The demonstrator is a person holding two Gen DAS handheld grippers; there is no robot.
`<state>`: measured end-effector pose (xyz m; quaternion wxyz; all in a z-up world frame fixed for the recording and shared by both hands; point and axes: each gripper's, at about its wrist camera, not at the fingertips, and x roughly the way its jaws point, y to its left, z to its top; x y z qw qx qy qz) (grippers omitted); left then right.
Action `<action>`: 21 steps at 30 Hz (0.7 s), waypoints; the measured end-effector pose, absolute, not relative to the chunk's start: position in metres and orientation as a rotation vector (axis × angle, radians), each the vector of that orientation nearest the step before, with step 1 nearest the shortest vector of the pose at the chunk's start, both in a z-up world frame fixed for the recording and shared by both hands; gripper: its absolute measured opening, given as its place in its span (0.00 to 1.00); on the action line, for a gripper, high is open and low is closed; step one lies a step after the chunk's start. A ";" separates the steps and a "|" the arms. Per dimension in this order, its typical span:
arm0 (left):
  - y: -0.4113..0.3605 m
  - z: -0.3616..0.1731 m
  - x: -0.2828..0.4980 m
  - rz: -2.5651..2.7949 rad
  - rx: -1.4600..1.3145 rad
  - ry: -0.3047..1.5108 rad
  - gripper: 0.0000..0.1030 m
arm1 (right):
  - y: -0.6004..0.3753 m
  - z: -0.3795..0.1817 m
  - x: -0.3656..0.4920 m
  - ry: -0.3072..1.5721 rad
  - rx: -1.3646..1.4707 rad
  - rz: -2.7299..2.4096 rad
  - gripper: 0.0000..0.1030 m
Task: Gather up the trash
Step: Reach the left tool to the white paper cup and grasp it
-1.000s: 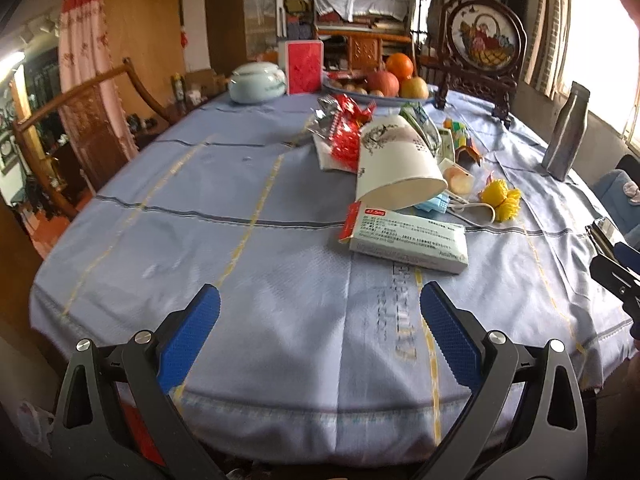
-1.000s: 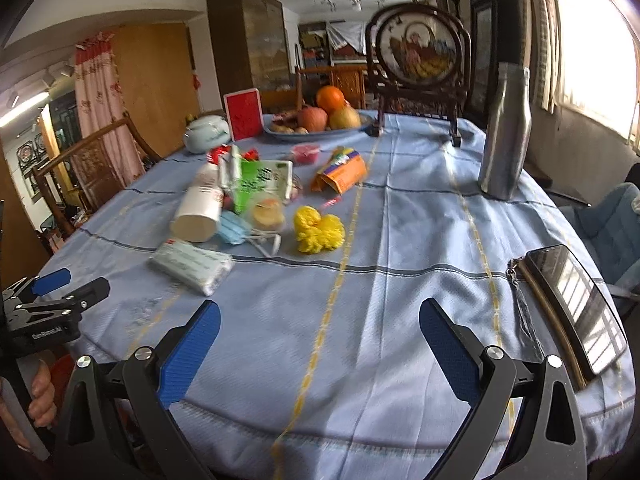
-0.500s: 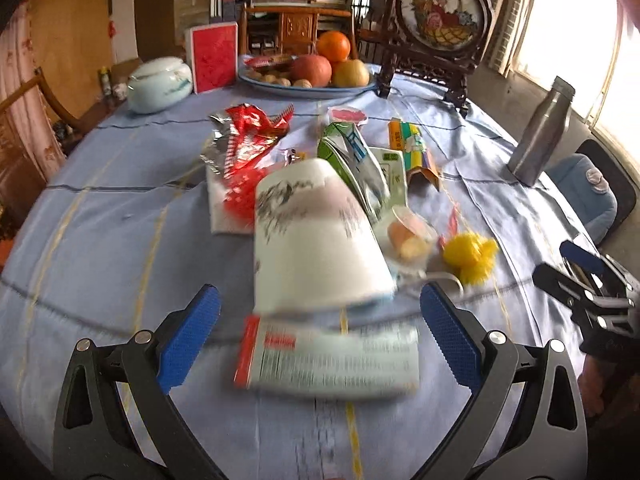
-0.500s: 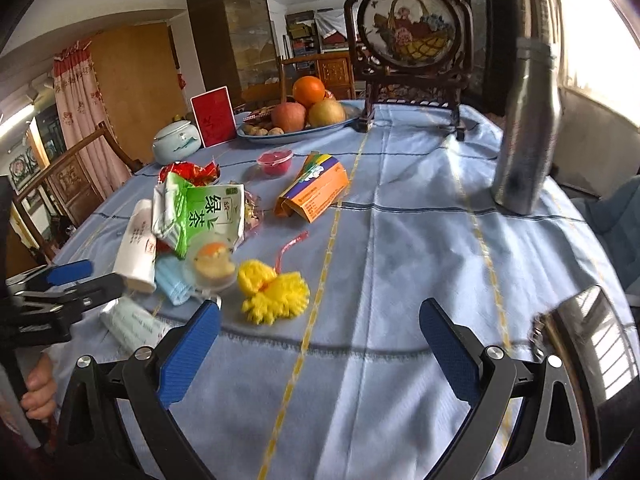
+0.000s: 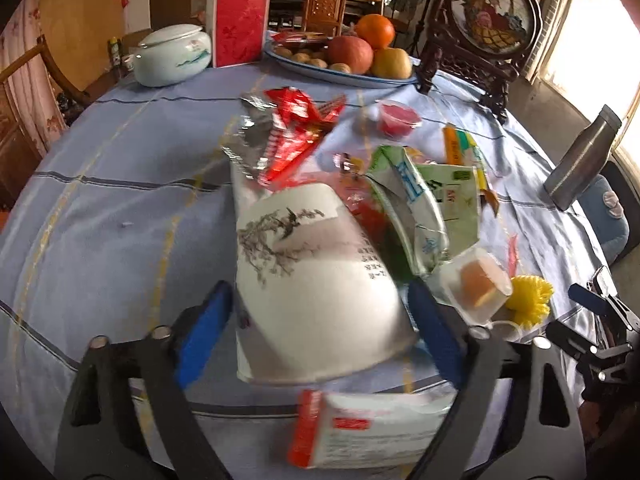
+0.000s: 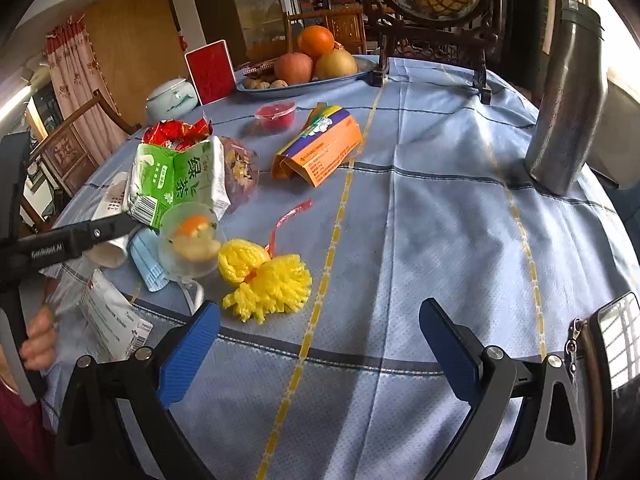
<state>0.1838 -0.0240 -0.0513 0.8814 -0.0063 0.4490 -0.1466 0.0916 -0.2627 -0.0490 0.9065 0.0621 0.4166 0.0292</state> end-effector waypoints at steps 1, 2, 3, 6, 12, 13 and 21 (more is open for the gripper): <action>-0.018 -0.051 0.183 -0.297 -0.009 0.932 0.81 | -0.262 -0.050 0.092 0.864 0.127 0.060 0.95; -0.013 -0.050 0.181 -0.284 0.002 0.927 0.81 | -0.262 -0.050 0.093 0.867 0.126 0.059 0.95; -0.006 -0.049 0.178 -0.260 0.024 0.918 0.81 | -0.263 -0.050 0.092 0.867 0.128 0.057 0.95; 0.017 -0.046 0.171 -0.184 0.057 0.891 0.81 | -0.264 -0.050 0.092 0.864 0.137 0.061 0.95; 0.027 -0.055 0.172 -0.140 0.065 0.904 0.87 | -0.264 -0.050 0.095 0.873 0.136 0.061 0.95; 0.025 -0.056 0.174 -0.135 0.071 0.905 0.89 | -0.265 -0.050 0.096 0.875 0.136 0.060 0.95; 0.030 -0.075 0.193 -0.059 0.078 1.014 0.94 | -0.265 -0.052 0.098 0.883 0.140 0.062 0.95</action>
